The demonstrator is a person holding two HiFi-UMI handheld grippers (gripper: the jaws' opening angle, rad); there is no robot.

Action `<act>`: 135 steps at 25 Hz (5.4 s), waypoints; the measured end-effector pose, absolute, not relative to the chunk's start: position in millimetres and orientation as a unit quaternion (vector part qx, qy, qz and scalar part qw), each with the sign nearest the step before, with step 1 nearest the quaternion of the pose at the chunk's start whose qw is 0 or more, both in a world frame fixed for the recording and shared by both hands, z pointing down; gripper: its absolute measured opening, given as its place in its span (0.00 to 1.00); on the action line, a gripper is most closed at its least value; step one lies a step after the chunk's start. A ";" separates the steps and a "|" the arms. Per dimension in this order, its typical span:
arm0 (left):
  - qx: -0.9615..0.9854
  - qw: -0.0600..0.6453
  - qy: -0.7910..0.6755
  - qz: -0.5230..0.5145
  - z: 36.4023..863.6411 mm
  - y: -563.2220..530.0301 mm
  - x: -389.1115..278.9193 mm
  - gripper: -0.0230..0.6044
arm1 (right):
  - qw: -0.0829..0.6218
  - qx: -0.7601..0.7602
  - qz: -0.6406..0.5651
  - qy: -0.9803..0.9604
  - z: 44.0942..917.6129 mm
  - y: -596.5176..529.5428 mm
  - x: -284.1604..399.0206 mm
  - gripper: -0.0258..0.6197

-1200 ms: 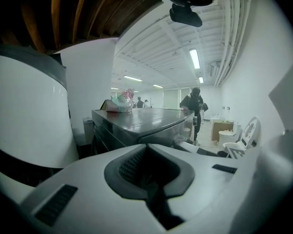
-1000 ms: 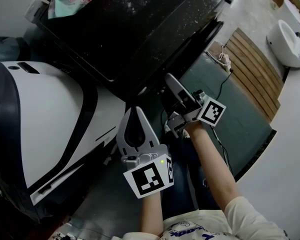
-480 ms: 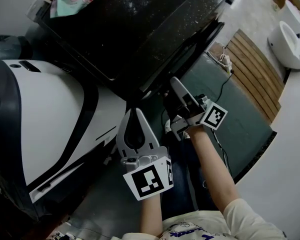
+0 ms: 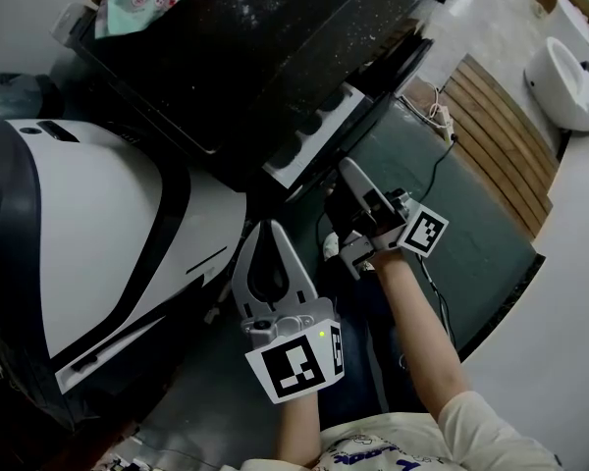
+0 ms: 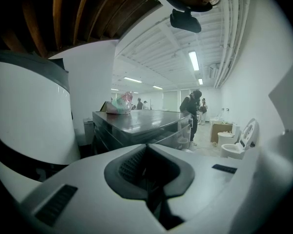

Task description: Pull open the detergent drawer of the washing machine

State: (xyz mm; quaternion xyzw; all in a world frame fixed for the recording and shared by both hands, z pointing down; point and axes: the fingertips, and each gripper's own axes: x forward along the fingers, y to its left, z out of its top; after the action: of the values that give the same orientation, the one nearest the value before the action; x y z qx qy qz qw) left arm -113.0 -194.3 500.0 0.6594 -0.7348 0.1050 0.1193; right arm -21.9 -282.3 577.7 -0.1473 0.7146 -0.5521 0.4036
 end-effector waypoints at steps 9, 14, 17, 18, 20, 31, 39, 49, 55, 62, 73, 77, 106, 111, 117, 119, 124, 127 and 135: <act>0.660 0.107 -0.737 0.095 482.1 -187.7 -103.7 0.06 | 0.404 -0.151 -0.555 0.711 576.2 -269.6 -7.5 0.27; 0.660 0.103 -0.739 0.094 476.5 -180.6 -98.7 0.06 | 0.404 -0.152 -0.556 0.711 575.2 -259.9 3.3 0.27; 0.660 0.102 -0.739 0.093 474.0 -176.5 -94.6 0.06 | 0.406 -0.154 -0.557 0.708 575.7 -254.0 10.6 0.27; 0.660 0.102 -0.739 0.093 473.3 -175.3 -93.3 0.06 | 0.406 -0.155 -0.558 0.707 575.9 -252.2 12.8 0.27; 0.660 0.101 -0.739 0.092 472.2 -172.8 -90.8 0.06 | 0.407 -0.155 -0.558 0.706 576.4 -248.8 16.7 0.27; 0.658 0.097 -0.742 0.090 468.7 -165.8 -75.9 0.06 | 0.403 -0.148 -0.561 0.707 575.4 -233.0 35.5 0.27; 0.660 0.097 -0.740 0.089 465.5 -165.8 -66.7 0.06 | 0.402 -0.149 -0.563 0.706 575.1 -225.5 45.5 0.27; 0.663 0.094 -0.738 0.088 461.9 -163.3 -65.2 0.06 | 0.404 -0.153 -0.563 0.704 575.1 -213.8 57.3 0.27; 0.663 0.095 -0.738 0.088 462.0 -162.4 -65.2 0.06 | 0.405 -0.156 -0.564 0.702 575.7 -212.3 59.1 0.27; 0.660 0.097 -0.740 0.090 462.2 -160.5 -67.3 0.06 | 0.386 -0.177 -0.564 0.708 581.3 -210.7 60.3 0.26; 0.655 0.096 -0.744 0.092 450.2 -155.7 -77.4 0.06 | 0.320 -0.283 -0.535 0.729 583.4 -199.8 88.6 0.30; 0.651 0.094 -0.747 0.096 438.8 -152.8 -82.9 0.06 | 0.254 -0.335 -0.470 0.776 551.5 -199.2 102.5 0.30; 0.648 0.038 -0.760 0.040 259.5 -142.2 -128.1 0.06 | 0.016 -0.433 -0.071 0.898 273.0 -198.6 31.7 0.08; 0.642 0.031 -0.766 0.029 237.5 -141.4 -141.7 0.06 | -0.006 -0.437 -0.021 0.899 251.7 -196.9 15.5 0.06; 0.647 0.017 -0.762 0.018 216.1 -147.7 -147.2 0.06 | -0.003 -0.443 0.007 0.897 229.3 -202.8 5.6 0.06; 0.650 0.012 -0.760 0.015 211.2 -151.1 -147.6 0.06 | 0.000 -0.443 0.013 0.896 224.0 -205.4 2.9 0.06; 0.654 0.003 -0.756 0.010 200.4 -159.8 -148.5 0.06 | 0.011 -0.440 0.028 0.898 204.2 -212.1 -5.0 0.06; 0.654 0.001 -0.756 0.006 197.8 -165.1 -150.4 0.06 | 0.012 -0.443 0.035 0.896 200.1 -218.3 -6.5 0.06; 0.656 -0.004 -0.755 0.006 194.7 -170.5 -158.3 0.06 | 0.022 -0.440 0.029 0.897 198.2 -225.1 -14.6 0.06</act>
State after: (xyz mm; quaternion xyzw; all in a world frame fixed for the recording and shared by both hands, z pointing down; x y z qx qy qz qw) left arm -158.3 -170.5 194.7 0.6562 -0.7546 0.0056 -0.0042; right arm -14.6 -225.1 198.2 -0.4401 0.8972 0.0287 0.0216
